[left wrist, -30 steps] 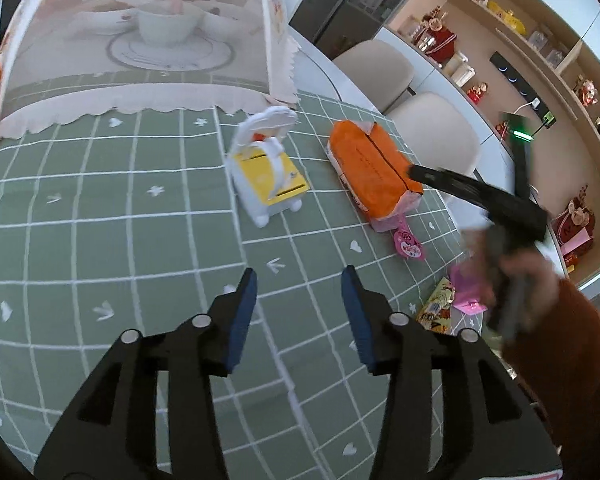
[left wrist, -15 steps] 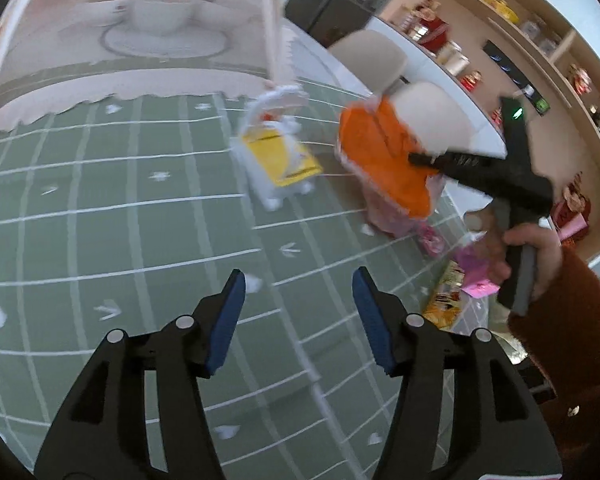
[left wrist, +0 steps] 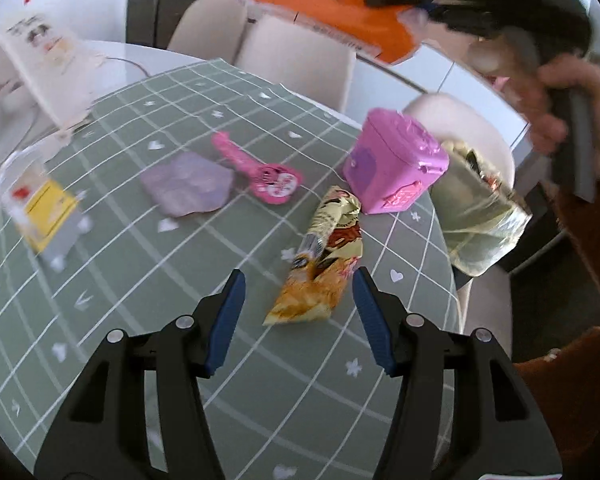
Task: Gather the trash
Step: 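Grasp the orange plastic bag with the right gripper while the left gripper grasps the yellow snack wrapper, then carry the orange bag and yellow wrapper over the bin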
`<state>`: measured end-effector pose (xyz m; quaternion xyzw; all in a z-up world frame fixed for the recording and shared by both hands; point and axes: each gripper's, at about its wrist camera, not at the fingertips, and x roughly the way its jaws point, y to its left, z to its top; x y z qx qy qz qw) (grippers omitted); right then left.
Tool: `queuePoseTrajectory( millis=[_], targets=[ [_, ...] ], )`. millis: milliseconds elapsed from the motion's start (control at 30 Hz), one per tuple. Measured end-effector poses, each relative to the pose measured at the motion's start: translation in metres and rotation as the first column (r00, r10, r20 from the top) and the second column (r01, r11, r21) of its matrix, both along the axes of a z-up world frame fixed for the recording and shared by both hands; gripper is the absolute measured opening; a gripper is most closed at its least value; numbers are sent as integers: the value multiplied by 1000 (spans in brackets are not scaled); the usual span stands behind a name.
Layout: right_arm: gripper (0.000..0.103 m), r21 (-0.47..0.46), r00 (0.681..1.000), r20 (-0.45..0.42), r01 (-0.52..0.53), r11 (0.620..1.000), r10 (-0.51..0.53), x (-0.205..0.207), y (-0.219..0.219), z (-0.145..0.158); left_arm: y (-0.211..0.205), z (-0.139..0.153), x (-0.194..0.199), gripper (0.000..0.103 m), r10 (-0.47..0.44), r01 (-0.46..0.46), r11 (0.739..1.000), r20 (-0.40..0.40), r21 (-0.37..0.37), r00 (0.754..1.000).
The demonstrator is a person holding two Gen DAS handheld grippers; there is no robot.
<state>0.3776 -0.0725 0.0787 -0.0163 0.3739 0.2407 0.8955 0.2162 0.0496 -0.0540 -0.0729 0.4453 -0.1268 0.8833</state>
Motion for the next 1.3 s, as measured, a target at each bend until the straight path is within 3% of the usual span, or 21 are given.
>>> queuePoseTrajectory(
  millis=[233,300,400,633,833,1100,1300],
  targets=[
    [14,47,999,4,42,998,-42,-12,-41,5,-24,-25,42,53,-22,22,1000,-100,-3,995],
    [14,53,999,10,42,998,-43,-16,-46,8,-29,-31,42,35,-34,34,999,-126,-7,991],
    [14,59,999,23,43,997,-45,-27,-57,11,-24,-27,35,28,7,-11,999,-124,-31,992],
    [14,90,998,32,56,994,-59,-38,-73,15,19,30,17,27,178,-179,981,-17,-70,984],
    [14,68,996,62,63,996,-67,-45,-84,17,40,84,27,27,250,-241,966,93,-98,964],
    [14,32,984,102,140,990,-143,-49,-128,22,11,120,62,27,200,-176,973,163,-148,966],
    [14,32,958,104,264,964,-266,-45,-188,21,-47,126,98,27,74,-45,983,167,-176,983]
  ],
)
